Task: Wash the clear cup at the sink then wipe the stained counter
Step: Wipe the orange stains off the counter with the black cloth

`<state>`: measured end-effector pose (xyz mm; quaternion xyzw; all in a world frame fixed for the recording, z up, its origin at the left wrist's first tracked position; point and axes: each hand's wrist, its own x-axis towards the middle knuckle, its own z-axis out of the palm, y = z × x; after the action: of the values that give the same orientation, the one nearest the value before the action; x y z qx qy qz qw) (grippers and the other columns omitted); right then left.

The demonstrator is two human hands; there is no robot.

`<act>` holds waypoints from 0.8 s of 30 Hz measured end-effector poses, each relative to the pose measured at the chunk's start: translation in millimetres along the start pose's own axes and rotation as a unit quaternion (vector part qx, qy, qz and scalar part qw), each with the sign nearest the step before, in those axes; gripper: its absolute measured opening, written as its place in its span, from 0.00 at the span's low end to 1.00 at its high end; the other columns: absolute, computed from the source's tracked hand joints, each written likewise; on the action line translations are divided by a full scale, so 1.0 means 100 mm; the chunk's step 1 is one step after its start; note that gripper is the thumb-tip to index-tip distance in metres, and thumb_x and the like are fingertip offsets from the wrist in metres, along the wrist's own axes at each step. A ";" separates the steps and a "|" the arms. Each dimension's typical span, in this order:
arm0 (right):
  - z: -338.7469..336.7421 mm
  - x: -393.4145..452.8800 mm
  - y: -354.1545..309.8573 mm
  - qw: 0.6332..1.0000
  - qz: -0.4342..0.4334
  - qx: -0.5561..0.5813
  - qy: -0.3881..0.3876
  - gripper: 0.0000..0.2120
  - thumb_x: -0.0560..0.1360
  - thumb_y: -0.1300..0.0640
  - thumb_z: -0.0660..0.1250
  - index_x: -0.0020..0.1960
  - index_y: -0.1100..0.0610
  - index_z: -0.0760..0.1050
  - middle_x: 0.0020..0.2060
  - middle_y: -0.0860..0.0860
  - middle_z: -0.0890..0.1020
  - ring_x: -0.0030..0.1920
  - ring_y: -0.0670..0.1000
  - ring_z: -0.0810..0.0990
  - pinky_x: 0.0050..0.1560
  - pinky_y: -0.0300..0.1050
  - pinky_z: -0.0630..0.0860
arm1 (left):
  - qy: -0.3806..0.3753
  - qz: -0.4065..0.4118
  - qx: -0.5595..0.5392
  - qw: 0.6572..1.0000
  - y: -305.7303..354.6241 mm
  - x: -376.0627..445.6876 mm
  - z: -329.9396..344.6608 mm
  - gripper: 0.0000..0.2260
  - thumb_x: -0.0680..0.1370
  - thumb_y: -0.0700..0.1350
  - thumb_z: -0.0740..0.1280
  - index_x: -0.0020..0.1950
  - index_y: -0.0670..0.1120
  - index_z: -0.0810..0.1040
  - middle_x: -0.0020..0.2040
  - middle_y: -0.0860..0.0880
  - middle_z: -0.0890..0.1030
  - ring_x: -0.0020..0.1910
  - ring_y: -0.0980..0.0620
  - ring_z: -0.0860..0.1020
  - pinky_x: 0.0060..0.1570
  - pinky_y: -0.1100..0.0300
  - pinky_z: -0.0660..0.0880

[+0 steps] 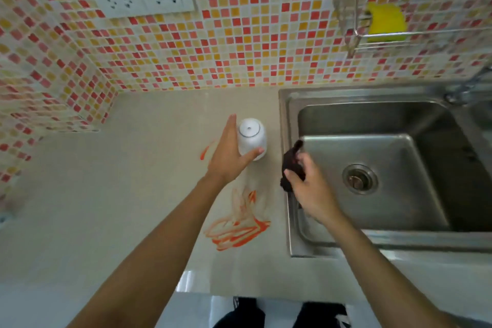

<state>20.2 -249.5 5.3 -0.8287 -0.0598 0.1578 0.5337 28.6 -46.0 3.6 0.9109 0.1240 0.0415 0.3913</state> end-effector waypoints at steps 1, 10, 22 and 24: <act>0.19 -0.08 0.13 0.994 -0.016 -0.102 -0.023 0.16 0.78 0.55 0.64 0.65 0.52 0.69 0.57 0.53 0.81 0.56 0.54 0.80 0.51 0.47 0.74 | -0.008 0.007 -0.028 1.000 -0.06 0.04 0.02 0.47 0.71 0.55 0.74 0.79 0.46 0.48 0.79 0.51 0.54 0.76 0.56 0.55 0.72 0.61 0.52; 0.85 -0.16 0.54 0.890 -0.164 -0.425 -0.017 0.22 0.81 0.45 0.49 0.66 0.50 0.75 0.70 0.50 0.73 0.75 0.54 0.63 0.74 0.65 0.47 | 0.005 0.039 -0.161 0.986 -0.48 0.21 0.30 0.45 0.62 0.45 0.82 0.71 0.42 0.60 0.64 0.53 0.69 0.60 0.65 0.68 0.58 0.80 0.62; 1.26 -0.15 0.79 0.906 -0.116 -0.388 0.121 0.15 0.80 0.51 0.59 0.58 0.57 0.79 0.63 0.54 0.78 0.72 0.55 0.68 0.76 0.61 0.51 | 0.026 0.011 -0.174 0.984 -0.62 0.39 0.57 0.44 0.62 0.47 0.82 0.70 0.46 0.61 0.66 0.49 0.71 0.62 0.55 0.71 0.59 0.60 0.70; 1.32 -0.27 0.83 0.905 -0.115 -0.395 0.103 0.19 0.81 0.49 0.56 0.65 0.58 0.76 0.69 0.55 0.74 0.74 0.56 0.65 0.76 0.61 0.50 | 0.027 0.019 -0.175 0.984 -0.64 0.41 0.57 0.43 0.62 0.47 0.82 0.71 0.46 0.61 0.66 0.50 0.72 0.63 0.53 0.72 0.60 0.58 0.71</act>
<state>-54.0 -177.4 -114.7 -0.9706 -0.1571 -0.0278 0.1801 65.4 -33.2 -83.2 0.8288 0.1081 0.0950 0.5407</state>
